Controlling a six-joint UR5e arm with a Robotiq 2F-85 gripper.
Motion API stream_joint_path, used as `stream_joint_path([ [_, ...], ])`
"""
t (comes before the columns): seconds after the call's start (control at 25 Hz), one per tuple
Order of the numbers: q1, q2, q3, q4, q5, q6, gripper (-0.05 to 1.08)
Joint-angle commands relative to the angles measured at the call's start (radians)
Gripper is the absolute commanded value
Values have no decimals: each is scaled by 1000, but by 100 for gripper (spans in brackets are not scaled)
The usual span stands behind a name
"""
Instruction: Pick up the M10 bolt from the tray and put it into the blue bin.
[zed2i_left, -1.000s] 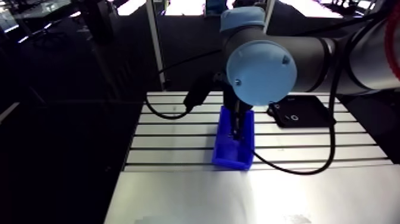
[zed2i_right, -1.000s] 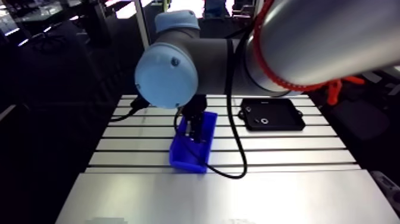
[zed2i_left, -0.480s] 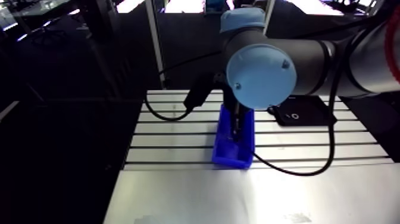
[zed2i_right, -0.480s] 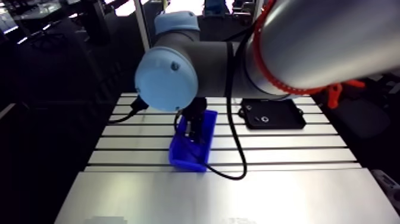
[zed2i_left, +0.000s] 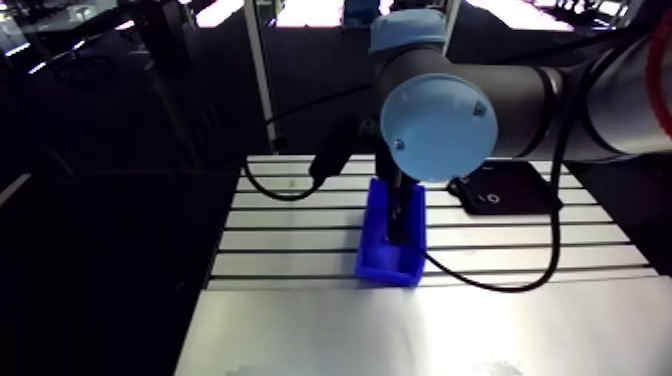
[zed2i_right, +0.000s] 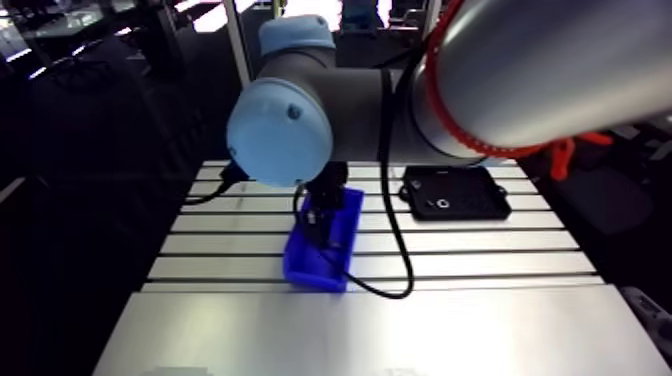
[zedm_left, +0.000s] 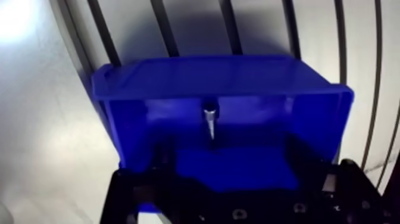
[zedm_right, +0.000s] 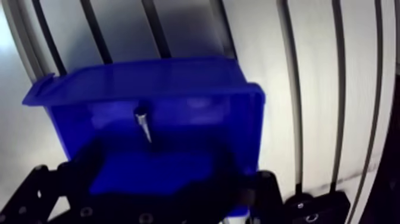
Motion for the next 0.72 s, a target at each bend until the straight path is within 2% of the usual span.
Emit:
stream_joint_path([
  [0.04,-13,-75,-82,136,10,47,1],
  [0.12,-13,-95,-153,260,19,128,1],
  [0.24,-16,-115,-275,460,53,248,1],
  [0.28,-16,-121,-317,518,57,303,1],
  [0.32,-16,-124,-360,567,57,380,1],
  [0.36,-16,-126,-400,606,50,470,1],
  [0.4,-20,-130,-443,639,56,549,1],
  [0.44,-26,-134,-476,668,48,618,1],
  [0.52,-55,-137,-555,751,48,757,1],
  [0.72,-93,-137,-667,856,57,1046,1],
])
